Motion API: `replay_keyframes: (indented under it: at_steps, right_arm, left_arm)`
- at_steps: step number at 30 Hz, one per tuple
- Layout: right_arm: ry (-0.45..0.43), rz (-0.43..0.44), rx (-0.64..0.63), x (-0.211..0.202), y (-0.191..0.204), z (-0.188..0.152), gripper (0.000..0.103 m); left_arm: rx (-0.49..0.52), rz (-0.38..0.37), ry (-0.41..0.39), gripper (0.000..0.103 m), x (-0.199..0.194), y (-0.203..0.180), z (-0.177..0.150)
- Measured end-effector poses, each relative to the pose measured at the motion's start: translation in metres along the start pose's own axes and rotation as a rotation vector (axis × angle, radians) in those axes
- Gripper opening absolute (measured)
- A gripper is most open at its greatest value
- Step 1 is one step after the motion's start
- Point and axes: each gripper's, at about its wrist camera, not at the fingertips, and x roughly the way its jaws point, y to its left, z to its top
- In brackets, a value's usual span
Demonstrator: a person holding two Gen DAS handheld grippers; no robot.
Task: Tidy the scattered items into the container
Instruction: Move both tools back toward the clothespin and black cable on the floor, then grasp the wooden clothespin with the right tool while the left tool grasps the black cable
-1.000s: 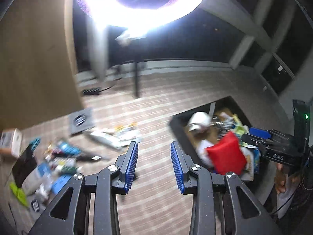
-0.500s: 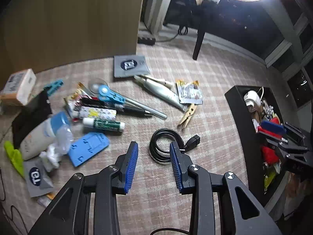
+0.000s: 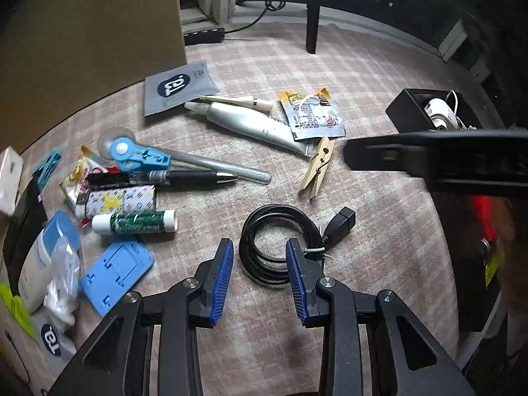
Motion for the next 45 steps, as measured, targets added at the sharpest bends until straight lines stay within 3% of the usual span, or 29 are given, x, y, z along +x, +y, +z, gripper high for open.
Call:
replay_keyframes:
  at_steps: [4, 12, 20, 23, 27, 29, 33, 37, 45]
  right_arm:
    - [0.014, -0.036, 0.042, 0.016, 0.004, 0.008, 0.045]
    - [0.043, -0.077, 0.058, 0.034, 0.009, 0.012, 0.039]
    - [0.067, -0.110, 0.007, 0.040, 0.012, 0.014, 0.024]
    - [0.081, -0.114, -0.017, 0.040, 0.008, 0.014, 0.017]
    - [0.091, -0.132, -0.043, 0.036, -0.002, 0.011, 0.013]
    - [0.092, -0.124, -0.037, 0.033, -0.008, 0.009, 0.013]
    - [0.080, -0.119, -0.017, 0.029, -0.018, 0.007, 0.013]
    - [0.058, -0.102, 0.001, 0.023, -0.027, 0.003, 0.013]
    - [-0.011, -0.073, 0.001, -0.009, -0.039, -0.006, 0.012]
  left_arm:
    - [0.024, -0.002, -0.010, 0.027, 0.004, -0.002, 0.002]
    - [0.094, 0.003, -0.018, 0.024, 0.014, -0.003, 0.003]
    - [0.268, -0.028, -0.018, 0.030, 0.017, -0.019, 0.001]
    - [0.314, -0.007, -0.037, 0.029, 0.018, -0.027, -0.002]
    - [0.362, 0.000, -0.063, 0.011, 0.017, -0.039, -0.008]
    - [0.376, 0.025, -0.083, 0.010, 0.016, -0.043, -0.011]
    - [0.330, 0.021, -0.105, 0.009, 0.014, -0.040, -0.014]
    - [0.215, -0.057, -0.103, 0.008, 0.011, -0.036, -0.013]
    - [0.190, -0.091, -0.186, 0.008, -0.030, -0.042, -0.019]
